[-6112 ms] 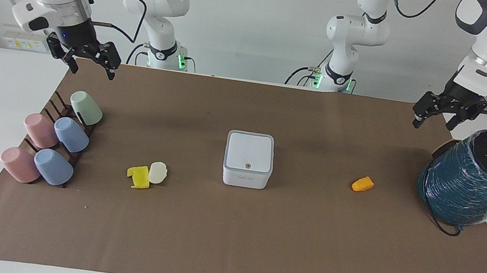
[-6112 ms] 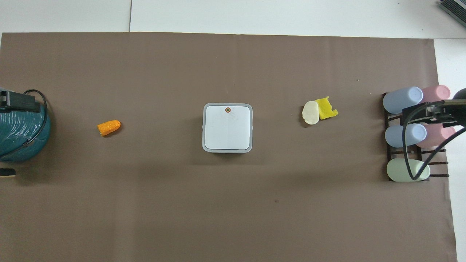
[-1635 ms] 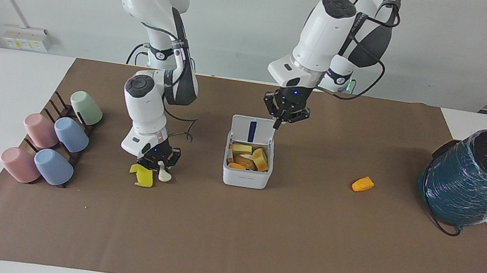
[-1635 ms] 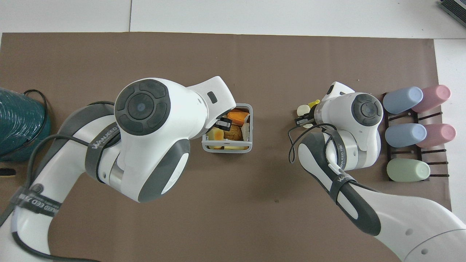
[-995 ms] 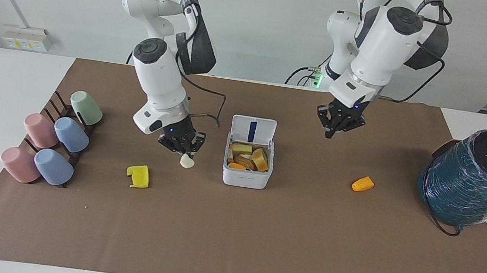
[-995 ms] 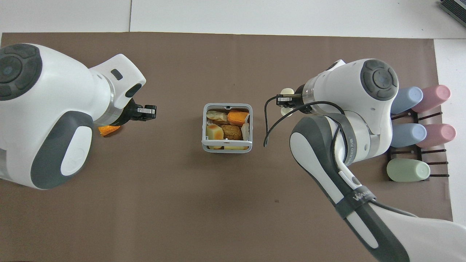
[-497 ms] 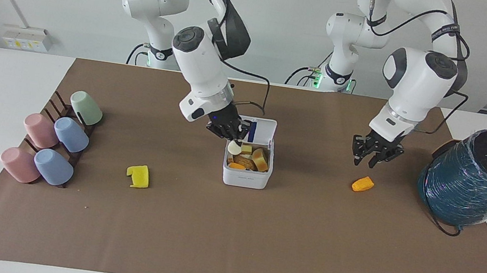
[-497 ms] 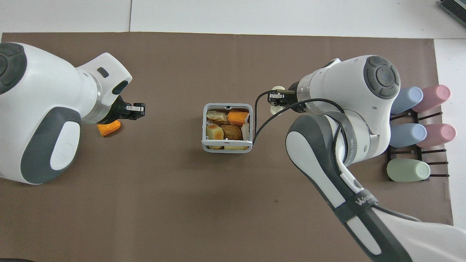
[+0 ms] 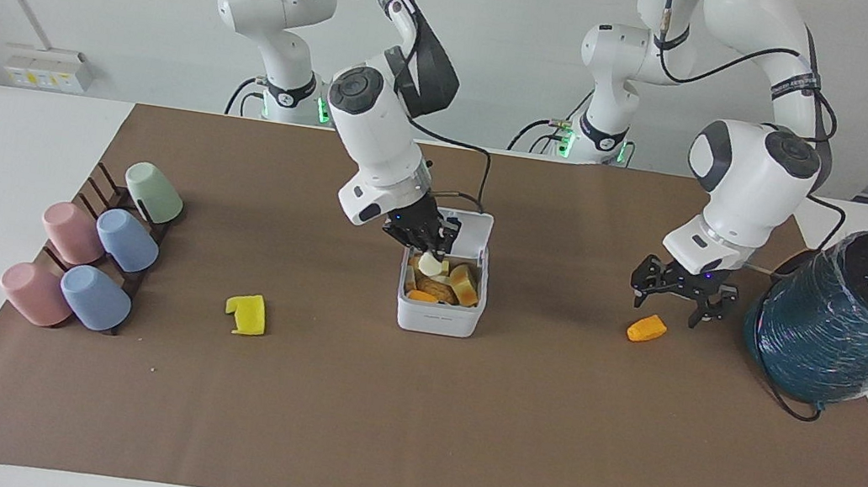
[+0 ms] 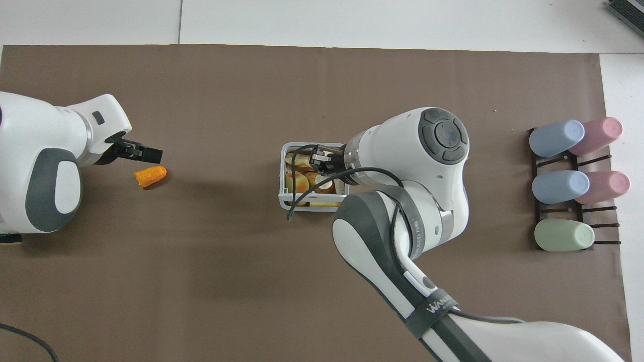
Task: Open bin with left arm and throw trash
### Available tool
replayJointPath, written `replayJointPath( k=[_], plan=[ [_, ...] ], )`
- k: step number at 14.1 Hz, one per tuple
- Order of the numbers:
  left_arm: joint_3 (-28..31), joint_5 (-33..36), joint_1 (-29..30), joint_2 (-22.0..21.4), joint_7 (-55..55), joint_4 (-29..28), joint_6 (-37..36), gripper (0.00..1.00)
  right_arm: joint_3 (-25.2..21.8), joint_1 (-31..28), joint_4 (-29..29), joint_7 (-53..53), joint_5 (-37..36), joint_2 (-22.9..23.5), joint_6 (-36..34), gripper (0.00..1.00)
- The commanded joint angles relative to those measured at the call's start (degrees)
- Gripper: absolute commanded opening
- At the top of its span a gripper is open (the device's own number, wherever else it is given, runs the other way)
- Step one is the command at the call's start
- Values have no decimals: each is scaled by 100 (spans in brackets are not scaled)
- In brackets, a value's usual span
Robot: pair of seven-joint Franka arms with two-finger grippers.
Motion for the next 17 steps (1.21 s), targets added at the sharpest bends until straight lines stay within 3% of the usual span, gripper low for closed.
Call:
replayJointPath(
  k=[1, 3, 7, 12, 15, 17],
  plan=[
    [-45, 70, 255, 336, 900, -16, 437, 100, 3, 15, -64, 45, 135, -27, 96, 63],
    [-45, 70, 309, 452, 1402, -34, 650, 100, 3, 32, -63, 54, 135, -18, 280, 100],
    [-54, 70, 466, 820, 2447, -43, 834, 100, 3, 32, -55, 54, 127, -9, 334, 100],
    [-72, 70, 406, 699, 2872, -393, 483, 100, -49, -29, 103, -16, -83, -71, 334, 100],
    [-72, 70, 388, 601, 3328, -684, 518, 100, -216, -484, 253, -322, -1398, -246, 325, 100],
    [-81, 61, 397, 584, 3320, -702, 492, 100, -216, -863, 148, -971, -1893, -264, 325, 100]
  ],
)
